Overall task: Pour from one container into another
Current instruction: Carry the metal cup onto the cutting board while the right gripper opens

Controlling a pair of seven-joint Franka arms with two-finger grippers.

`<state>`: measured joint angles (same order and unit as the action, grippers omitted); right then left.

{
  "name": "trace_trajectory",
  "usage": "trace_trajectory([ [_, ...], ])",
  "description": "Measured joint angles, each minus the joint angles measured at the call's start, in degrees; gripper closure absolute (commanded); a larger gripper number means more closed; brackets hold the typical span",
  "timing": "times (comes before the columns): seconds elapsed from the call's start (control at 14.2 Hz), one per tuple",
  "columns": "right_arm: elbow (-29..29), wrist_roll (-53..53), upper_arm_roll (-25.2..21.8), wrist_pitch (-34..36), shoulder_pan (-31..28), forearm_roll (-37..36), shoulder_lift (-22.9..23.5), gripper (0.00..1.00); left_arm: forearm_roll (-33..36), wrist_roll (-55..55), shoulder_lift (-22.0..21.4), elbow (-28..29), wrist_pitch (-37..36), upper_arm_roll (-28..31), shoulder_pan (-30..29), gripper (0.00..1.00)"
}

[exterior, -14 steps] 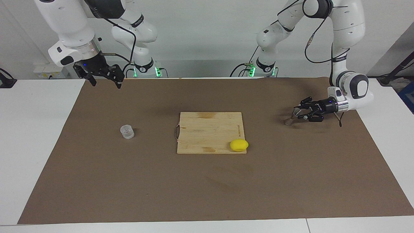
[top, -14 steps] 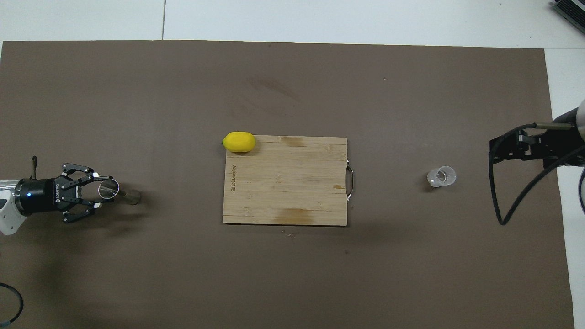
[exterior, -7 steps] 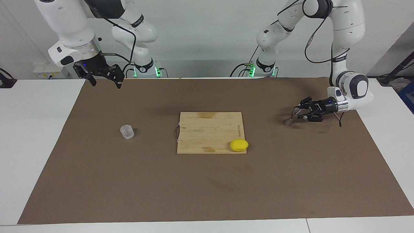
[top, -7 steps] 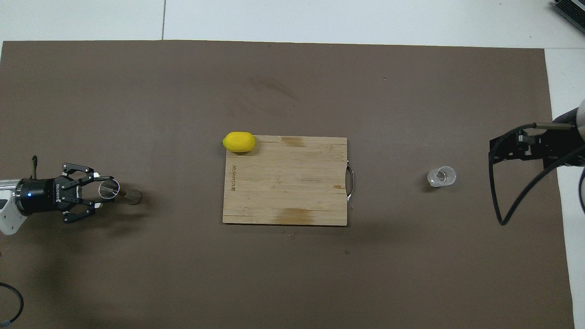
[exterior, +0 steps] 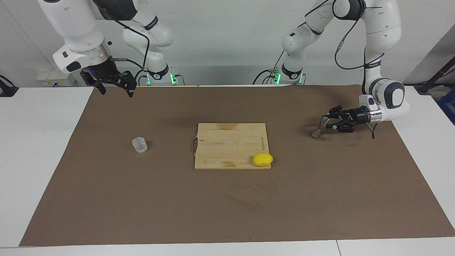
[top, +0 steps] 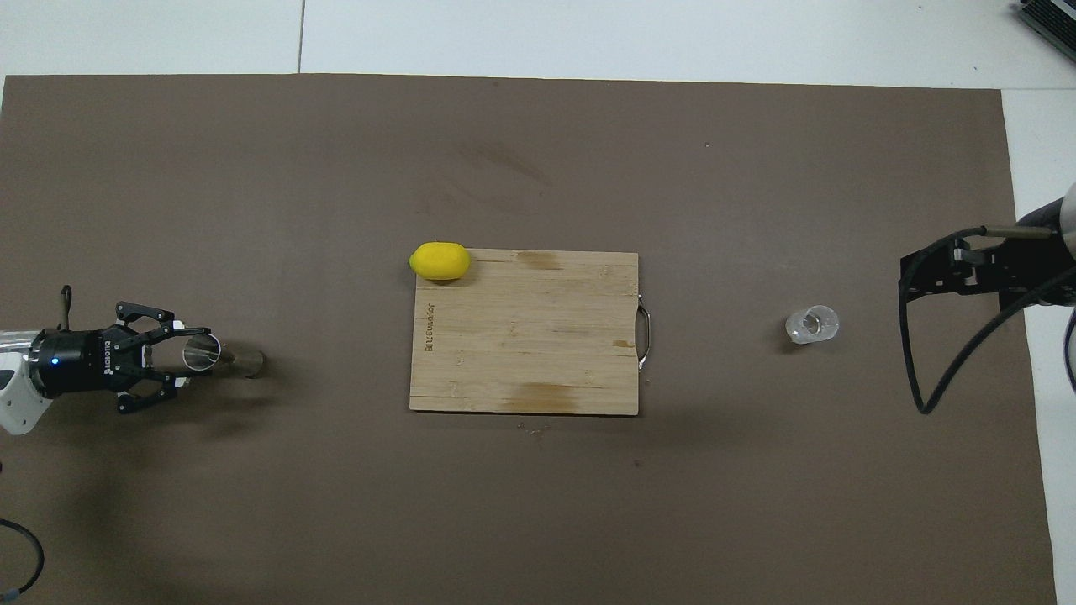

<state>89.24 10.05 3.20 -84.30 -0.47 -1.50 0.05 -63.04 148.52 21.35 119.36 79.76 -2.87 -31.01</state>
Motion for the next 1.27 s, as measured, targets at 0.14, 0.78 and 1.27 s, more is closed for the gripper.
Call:
trace_trajectory([
  [0.14, 0.0, 0.0, 0.0, 0.0, 0.0, 0.0, 0.0, 0.0, 0.0, 0.15, 0.0, 0.0, -1.24, -0.13, 0.39, 1.0],
  [0.78, 0.0, 0.0, -0.2, 0.0, -0.3, 0.0, 0.0, 0.05, -6.48, 0.17, -0.1, 0.05, -2.51, -0.43, 9.69, 1.0],
  [1.27, 0.81, 5.82, -0.36, -2.72, -1.76, 0.01, 0.14, 0.13, -15.26, -0.09, -3.36, 2.03, 1.11, -0.5, 19.87, 1.0],
])
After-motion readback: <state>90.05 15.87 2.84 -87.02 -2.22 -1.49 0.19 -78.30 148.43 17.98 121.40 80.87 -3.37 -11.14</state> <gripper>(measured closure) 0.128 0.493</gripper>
